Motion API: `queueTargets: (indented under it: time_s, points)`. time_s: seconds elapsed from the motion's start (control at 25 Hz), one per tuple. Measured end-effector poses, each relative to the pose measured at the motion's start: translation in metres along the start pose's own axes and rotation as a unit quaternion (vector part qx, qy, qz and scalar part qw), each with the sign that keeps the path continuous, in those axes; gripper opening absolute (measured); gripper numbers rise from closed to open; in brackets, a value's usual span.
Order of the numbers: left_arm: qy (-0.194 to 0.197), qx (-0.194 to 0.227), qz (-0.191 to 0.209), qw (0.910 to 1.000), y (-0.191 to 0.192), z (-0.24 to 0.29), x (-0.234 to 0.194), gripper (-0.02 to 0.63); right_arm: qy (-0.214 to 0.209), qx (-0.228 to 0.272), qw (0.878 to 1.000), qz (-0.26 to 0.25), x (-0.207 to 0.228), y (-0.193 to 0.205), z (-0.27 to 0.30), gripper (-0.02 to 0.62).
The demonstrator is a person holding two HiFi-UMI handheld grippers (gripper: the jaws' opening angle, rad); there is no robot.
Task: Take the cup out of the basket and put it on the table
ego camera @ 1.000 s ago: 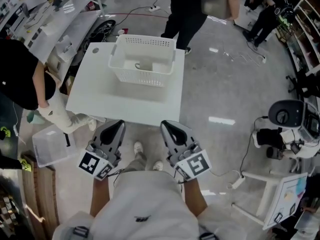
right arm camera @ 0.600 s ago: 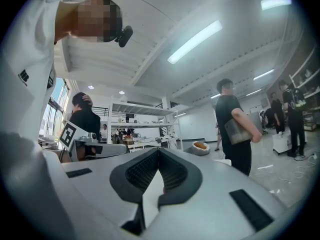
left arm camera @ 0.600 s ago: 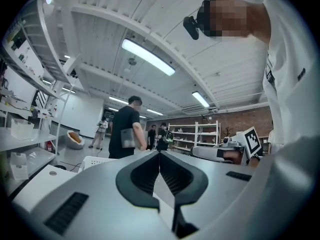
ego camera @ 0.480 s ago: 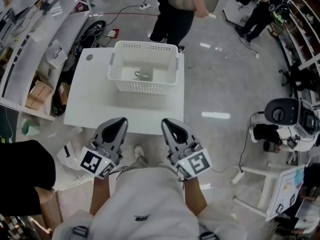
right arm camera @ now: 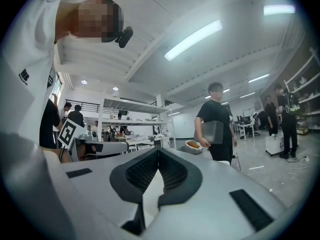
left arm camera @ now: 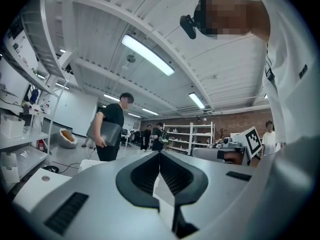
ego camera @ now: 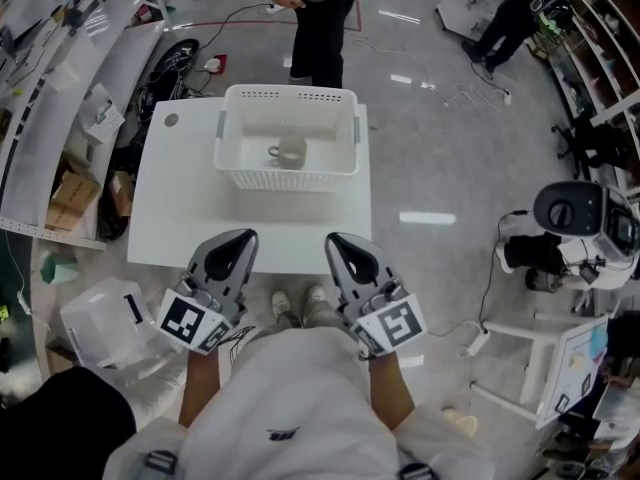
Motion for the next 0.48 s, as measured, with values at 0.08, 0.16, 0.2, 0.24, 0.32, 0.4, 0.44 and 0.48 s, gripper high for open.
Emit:
queueTargets:
  time_s: [0.08, 0.16, 0.2, 0.24, 0.32, 0.4, 0.44, 0.48]
  points:
    - [-0.003, -0.002, -0.002, 1.0000, 0.001, 0.009, -0.003, 0.011, -0.011, -0.008, 1.000, -0.012, 0.009, 0.008, 0.000, 0.008]
    - [-0.009, -0.003, -0.002, 1.0000, 0.002, 0.019, -0.006, 0.011, -0.023, -0.013, 0.999, -0.019, 0.020, 0.014, 0.003, 0.008]
    - [-0.012, -0.003, -0.001, 0.9999, 0.002, 0.024, -0.007, 0.011, -0.027, -0.012, 0.999, -0.019, 0.026, 0.015, 0.006, 0.008]
    - [-0.015, -0.003, -0.001, 0.9999, 0.002, 0.030, -0.009, 0.011, -0.029, -0.009, 0.999, -0.015, 0.032, 0.015, 0.010, 0.008]
    - [-0.024, -0.002, 0.000, 0.9997, 0.002, 0.039, -0.014, 0.011, -0.032, 0.000, 0.999, -0.004, 0.043, 0.014, 0.020, 0.008]
    - [-0.033, 0.002, -0.002, 0.9994, 0.001, 0.049, -0.018, 0.011, -0.038, 0.004, 0.999, 0.002, 0.055, 0.016, 0.029, 0.008]
    - [-0.038, 0.003, -0.002, 0.9993, 0.000, 0.053, -0.020, 0.011, -0.041, 0.005, 0.999, 0.004, 0.061, 0.017, 0.032, 0.008]
    - [-0.044, 0.004, -0.001, 0.9990, 0.000, 0.059, -0.022, 0.011, -0.042, 0.007, 0.999, 0.007, 0.067, 0.016, 0.037, 0.008]
Point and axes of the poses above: the fingertips, and each gripper's own axes: z forward along the fingers, x to its right, y out of its underside, the point moved 5 cm from there along -z, backward along the fingers, and after that the axes turned 10 degrees about -z, right-handed, at the moved point
